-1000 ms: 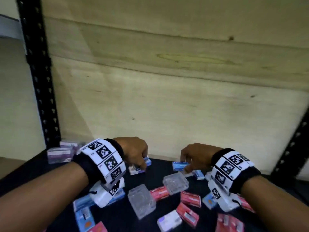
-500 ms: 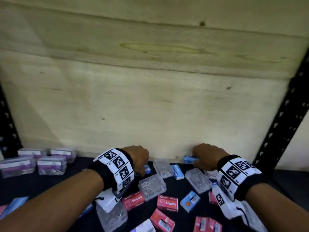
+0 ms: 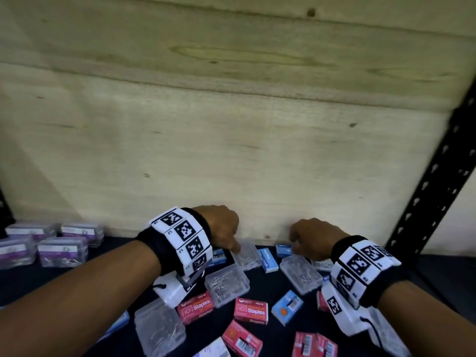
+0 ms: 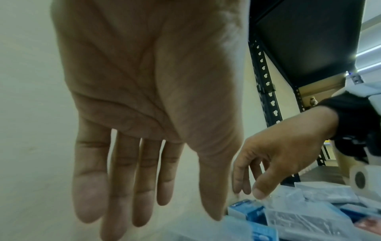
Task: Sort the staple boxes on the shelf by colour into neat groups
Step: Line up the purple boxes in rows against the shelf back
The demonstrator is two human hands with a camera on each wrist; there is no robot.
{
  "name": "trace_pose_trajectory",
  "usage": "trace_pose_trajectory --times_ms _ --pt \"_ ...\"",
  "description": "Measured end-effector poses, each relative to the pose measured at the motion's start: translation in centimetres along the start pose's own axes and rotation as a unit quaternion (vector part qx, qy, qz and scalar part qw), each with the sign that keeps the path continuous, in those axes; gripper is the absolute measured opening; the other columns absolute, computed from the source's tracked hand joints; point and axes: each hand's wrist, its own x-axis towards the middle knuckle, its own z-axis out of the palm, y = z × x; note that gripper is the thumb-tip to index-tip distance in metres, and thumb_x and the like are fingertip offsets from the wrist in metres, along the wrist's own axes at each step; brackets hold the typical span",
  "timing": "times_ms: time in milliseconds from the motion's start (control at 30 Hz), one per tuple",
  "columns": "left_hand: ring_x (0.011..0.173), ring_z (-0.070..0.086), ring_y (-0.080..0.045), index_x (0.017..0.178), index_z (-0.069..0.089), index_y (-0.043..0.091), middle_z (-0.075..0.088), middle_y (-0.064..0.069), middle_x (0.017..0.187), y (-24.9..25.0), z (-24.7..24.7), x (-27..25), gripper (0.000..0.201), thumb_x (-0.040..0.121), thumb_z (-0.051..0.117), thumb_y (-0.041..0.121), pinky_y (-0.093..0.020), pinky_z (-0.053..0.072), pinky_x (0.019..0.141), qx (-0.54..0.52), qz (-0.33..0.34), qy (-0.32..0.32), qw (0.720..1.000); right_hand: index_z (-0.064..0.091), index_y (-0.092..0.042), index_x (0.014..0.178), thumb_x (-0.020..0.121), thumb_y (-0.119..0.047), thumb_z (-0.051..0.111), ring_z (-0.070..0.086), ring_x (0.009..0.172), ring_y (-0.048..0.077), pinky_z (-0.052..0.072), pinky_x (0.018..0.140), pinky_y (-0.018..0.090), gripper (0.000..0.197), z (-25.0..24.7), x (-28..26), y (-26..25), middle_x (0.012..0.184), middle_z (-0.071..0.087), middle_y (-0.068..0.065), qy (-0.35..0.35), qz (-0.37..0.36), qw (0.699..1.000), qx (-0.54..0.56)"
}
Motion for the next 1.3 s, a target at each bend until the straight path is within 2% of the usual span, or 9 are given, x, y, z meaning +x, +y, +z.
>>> trace_pose_trajectory --times_ms 233,367,467,600,767,900,1067,1167,1300 --pt "0.074 0.05 -0.018 0.097 0.057 0.02 0.055 0.001 0.087 1.0 0.8 0.9 0.06 0.07 0.067 0.073 -0.031 0.041 0.066 -0.017 0.0 -0.037 0.999 0.06 -0.015 0.073 0.085 -0.066 0.059 0.055 0.064 0.015 0.041 0.06 0.027 0.053 -0.7 -1.8 -0.1 0.073 0.063 -0.002 -0.102 -0.028 0.994 -0.008" --pt "0.064 0.052 -0.019 0.09 0.066 0.008 0.059 -0.001 0.075 1.6 0.8 0.9 0.068 0.067 0.071 0.072 -0.029 0.04 0.061 -0.044 0.004 -0.032 0.999 0.062 -0.014 0.102 0.075 -0.067 0.069 0.062 0.086 0.018 0.048 0.078 0.032 0.06 -0.3 -2.8 -0.6 0.096 0.067 0.0 -0.116 -0.029 0.992 -0.028" --pt "0.07 0.055 -0.019 0.1 0.066 0.006 0.067 -0.005 0.088 1.8 0.6 0.6 0.068 0.069 0.074 0.065 -0.029 0.042 0.062 -0.055 0.006 -0.018 0.998 0.053 -0.015 0.122 0.078 -0.056 0.073 0.06 0.104 0.021 0.05 0.089 0.035 0.064 -0.5 -3.3 -1.1 0.118 0.063 0.003 -0.106 -0.028 0.994 -0.029" --pt "0.083 0.046 -0.018 0.098 0.049 0.02 0.049 0.001 0.097 1.8 -0.3 -0.3 0.057 0.072 0.069 0.066 -0.031 0.039 0.071 -0.058 0.004 -0.012 0.998 0.053 -0.011 0.126 0.082 -0.046 0.07 0.06 0.109 0.022 0.049 0.087 0.034 0.058 -1.7 -3.7 -1.2 0.122 0.062 0.005 -0.108 -0.024 0.994 0.016" --pt "0.111 0.055 -0.016 0.135 0.052 0.023 0.055 0.003 0.129 0.8 -1.6 -2.0 0.072 0.074 0.077 0.051 -0.029 0.045 0.095 -0.125 0.017 0.004 0.992 0.044 -0.021 0.126 0.085 -0.048 0.064 0.056 0.078 0.009 0.047 0.076 0.03 0.053 -2.7 -3.8 -1.3 0.096 0.059 -0.007 -0.1 -0.035 0.989 0.106" --pt "0.104 0.064 -0.019 0.135 0.051 0.027 0.052 0.004 0.128 -0.6 -2.1 -3.7 0.07 0.073 0.082 0.036 -0.03 0.05 0.094 -0.204 0.025 -0.001 0.979 0.043 -0.023 0.118 0.087 -0.049 0.061 0.063 0.077 0.017 0.056 0.079 0.033 0.044 -2.6 -3.8 -2.5 0.093 0.069 0.0 -0.113 -0.058 0.977 0.171" --pt "0.085 0.068 -0.02 0.127 0.055 0.028 0.048 -0.005 0.131 -3.0 -2.5 -6.4 0.053 0.08 0.075 0.014 -0.026 0.058 0.078 -0.323 0.029 -0.002 0.946 0.051 -0.025 0.11 0.092 -0.052 0.051 0.062 0.07 0.016 0.053 0.076 0.034 0.032 -2.9 -3.7 -4.7 0.09 0.07 0.006 -0.092 -0.091 0.97 0.205" --pt "0.084 0.071 -0.026 0.118 0.062 0.025 0.05 -0.005 0.125 -4.6 -2.3 -7.9 0.039 0.082 0.072 0.013 -0.032 0.058 0.084 -0.352 0.012 0.001 0.936 0.056 -0.023 0.107 0.094 -0.048 0.047 0.061 0.07 0.015 0.051 0.077 0.035 0.03 -3.4 -3.5 -6.4 0.087 0.066 -0.001 -0.072 -0.108 0.968 0.217" --pt "0.081 0.071 -0.021 0.117 0.063 0.023 0.054 -0.004 0.12 -7.0 -1.5 -10.1 0.04 0.081 0.078 0.018 -0.034 0.057 0.089 -0.356 -0.017 -0.001 0.934 0.053 -0.017 0.094 0.098 -0.04 0.042 0.058 0.065 0.016 0.044 0.061 0.027 0.025 -3.9 -3.3 -8.8 0.078 0.059 0.001 -0.064 -0.143 0.962 0.225"
